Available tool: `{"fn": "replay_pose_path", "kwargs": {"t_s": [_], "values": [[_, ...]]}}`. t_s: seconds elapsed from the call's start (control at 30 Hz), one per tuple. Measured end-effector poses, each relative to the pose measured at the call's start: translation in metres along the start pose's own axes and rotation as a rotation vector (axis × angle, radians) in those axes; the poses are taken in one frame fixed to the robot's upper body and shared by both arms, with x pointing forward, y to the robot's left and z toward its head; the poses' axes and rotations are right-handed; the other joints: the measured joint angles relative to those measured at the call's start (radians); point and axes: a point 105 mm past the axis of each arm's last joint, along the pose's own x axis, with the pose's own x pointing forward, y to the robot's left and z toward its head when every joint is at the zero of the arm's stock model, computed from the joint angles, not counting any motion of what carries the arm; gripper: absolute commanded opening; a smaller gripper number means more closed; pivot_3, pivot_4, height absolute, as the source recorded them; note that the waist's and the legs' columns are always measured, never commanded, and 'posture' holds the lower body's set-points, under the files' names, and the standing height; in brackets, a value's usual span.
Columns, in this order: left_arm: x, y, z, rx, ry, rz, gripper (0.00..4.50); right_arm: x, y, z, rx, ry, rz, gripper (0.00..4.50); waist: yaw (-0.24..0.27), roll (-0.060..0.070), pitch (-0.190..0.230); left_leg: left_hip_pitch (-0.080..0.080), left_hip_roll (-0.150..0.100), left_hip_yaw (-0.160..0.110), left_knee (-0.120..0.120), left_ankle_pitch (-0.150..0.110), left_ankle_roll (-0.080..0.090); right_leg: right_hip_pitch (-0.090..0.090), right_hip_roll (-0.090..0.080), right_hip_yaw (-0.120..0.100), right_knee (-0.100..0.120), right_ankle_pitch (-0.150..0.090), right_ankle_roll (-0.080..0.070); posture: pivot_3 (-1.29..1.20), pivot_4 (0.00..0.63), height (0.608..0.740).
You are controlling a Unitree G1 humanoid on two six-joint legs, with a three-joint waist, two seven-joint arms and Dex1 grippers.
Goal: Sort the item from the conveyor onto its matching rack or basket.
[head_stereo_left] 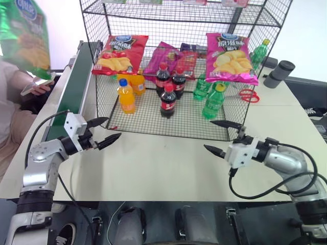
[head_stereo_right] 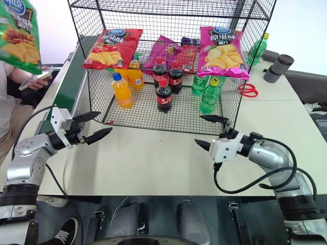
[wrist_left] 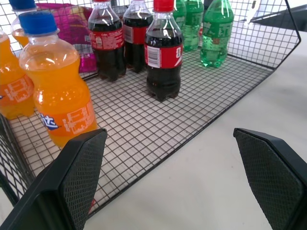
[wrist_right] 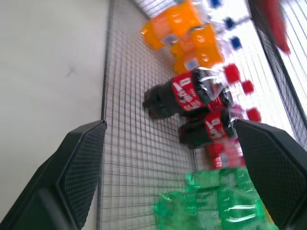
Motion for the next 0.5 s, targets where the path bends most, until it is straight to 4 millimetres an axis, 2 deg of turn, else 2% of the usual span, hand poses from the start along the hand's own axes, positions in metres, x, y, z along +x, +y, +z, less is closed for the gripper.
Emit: {"fn": "replay_pose_path", "kwargs": {"t_s": [0.07, 0.17, 0.27, 0.3, 0.4, 0.5], "values": [[0.0, 0.0, -0.001, -0.002, 0.002, 0.001, 4.5, 0.001, -0.005, -0.001, -0.124, 0.004, -0.008, 4.42, 0.0, 0.0, 0.0, 0.0, 0.0, 0.0, 0.0, 0.001, -0.002, 0.0, 0.0, 0.0, 0.0, 0.0, 0.0, 0.0, 0.15, 0.74], [0.0, 0.0, -0.001, -0.003, 0.003, 0.002, 4.5, 0.0, -0.008, -0.003, -0.211, 0.01, -0.008, 4.42, 0.0, 0.0, 0.0, 0.0, 0.0, 0.0, 0.0, 0.002, -0.004, 0.0, 0.0, 0.0, 0.0, 0.0, 0.0, 0.0, 0.15, 0.74], [-0.002, -0.001, -0.003, -0.011, 0.01, 0.001, 4.5, 0.001, 0.0, -0.005, -0.194, 0.007, 0.019, 4.42, 0.0, 0.0, 0.0, 0.0, 0.0, 0.0, 0.0, 0.002, -0.004, 0.0, 0.0, 0.0, 0.0, 0.0, 0.0, 0.0, 0.15, 0.74], [-0.002, -0.002, -0.004, -0.019, 0.015, -0.006, 4.5, 0.001, 0.001, -0.007, -0.122, 0.015, 0.002, 4.42, 0.0, 0.0, 0.0, 0.0, 0.0, 0.0, 0.0, 0.003, -0.004, 0.0, 0.0, 0.0, 0.0, 0.0, 0.0, 0.0, 0.15, 0.74], [-0.006, -0.005, -0.006, -0.059, 0.034, -0.039, 4.5, 0.002, 0.005, -0.012, 0.352, 0.025, -0.119, 4.42, 0.001, 0.0, 0.0, 0.001, 0.001, -0.001, 0.0, 0.003, -0.005, 0.001, 0.001, 0.0, 0.0, 0.0, 0.0, 0.0, 0.15, 0.74], [-0.008, -0.005, -0.005, -0.082, 0.035, -0.045, 4.5, -0.001, 0.012, 0.0, 0.754, -0.046, -0.102, 4.42, 0.002, 0.0, 0.0, 0.001, 0.001, -0.002, 0.0, 0.0, -0.001, 0.002, 0.0, 0.0, 0.0, 0.0, 0.0, 0.0, 0.15, 0.74]]}}
